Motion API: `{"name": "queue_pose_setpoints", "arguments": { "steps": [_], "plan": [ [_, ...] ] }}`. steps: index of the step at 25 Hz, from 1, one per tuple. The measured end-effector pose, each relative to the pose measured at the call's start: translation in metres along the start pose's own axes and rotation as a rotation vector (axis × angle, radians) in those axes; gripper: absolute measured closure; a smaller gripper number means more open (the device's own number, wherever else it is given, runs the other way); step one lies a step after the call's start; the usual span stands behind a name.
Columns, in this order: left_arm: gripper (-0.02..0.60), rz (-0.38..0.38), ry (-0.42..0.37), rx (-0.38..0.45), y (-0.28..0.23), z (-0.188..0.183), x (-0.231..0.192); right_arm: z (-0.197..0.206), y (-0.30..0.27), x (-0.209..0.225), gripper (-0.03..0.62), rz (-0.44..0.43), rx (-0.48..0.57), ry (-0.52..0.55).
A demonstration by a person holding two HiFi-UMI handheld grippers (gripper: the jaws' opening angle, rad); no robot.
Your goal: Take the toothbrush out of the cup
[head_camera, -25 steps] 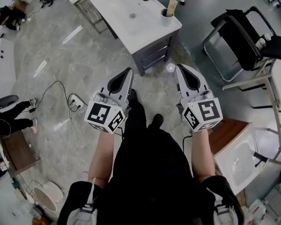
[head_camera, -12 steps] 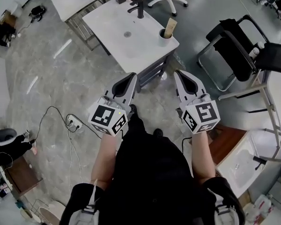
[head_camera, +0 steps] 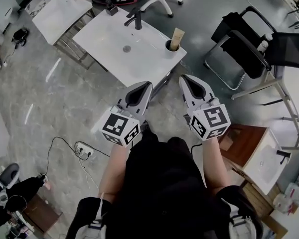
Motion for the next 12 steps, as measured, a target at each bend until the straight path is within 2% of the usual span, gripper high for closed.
{"name": "queue_pose_setpoints", "arguments": {
  "steps": [4, 12],
  "plan": [
    [0.566, 0.044, 0.007, -0.022, -0.007, 0.001, -0.017, 0.005, -0.012, -0.002, 0.562, 0.053, -0.019, -0.02],
    [0.566, 0.059, 0.053, -0.068, -0.029, 0.01, -0.048, 0.028, -0.037, 0.01, 0.562, 0.091, -0.097, -0.052]
  ]
}}
Point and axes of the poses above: the fingertips, and each gripper's own axes: y backward along the fingers, x to its right, z out of its underside, the point moved 3 cm from there along y, backward along the fingers, and after that the axes turned 7 degrees about y, right-handed, at the moved point
